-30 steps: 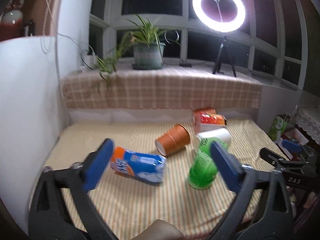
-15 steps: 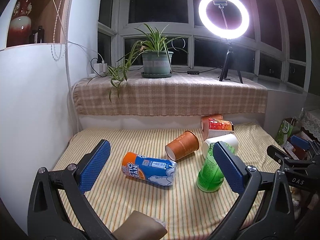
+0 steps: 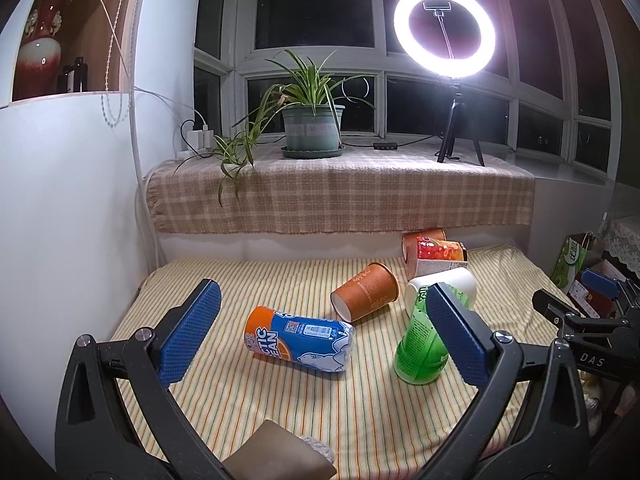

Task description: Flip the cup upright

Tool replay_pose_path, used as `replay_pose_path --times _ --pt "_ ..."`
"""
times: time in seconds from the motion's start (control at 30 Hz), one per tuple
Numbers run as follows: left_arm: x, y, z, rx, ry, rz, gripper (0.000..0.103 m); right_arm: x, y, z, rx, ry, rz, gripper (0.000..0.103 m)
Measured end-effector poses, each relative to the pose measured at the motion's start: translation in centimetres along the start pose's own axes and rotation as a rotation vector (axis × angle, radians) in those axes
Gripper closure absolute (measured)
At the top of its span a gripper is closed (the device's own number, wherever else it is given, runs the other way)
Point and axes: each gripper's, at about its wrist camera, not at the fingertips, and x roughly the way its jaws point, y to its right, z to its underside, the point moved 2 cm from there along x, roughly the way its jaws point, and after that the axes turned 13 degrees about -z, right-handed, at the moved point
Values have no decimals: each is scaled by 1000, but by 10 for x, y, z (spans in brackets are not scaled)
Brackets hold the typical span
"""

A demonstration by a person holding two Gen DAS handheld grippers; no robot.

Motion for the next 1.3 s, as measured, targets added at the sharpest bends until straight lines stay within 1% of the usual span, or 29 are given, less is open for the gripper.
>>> replay_pose_path --times 1.03,1.3 --pt "0 -2 -2 6 -8 0 0 13 0 4 -7 -32 -7 0" --pt "5 -10 -3 3 -6 -12 0 14 0 5 -7 -34 -7 0"
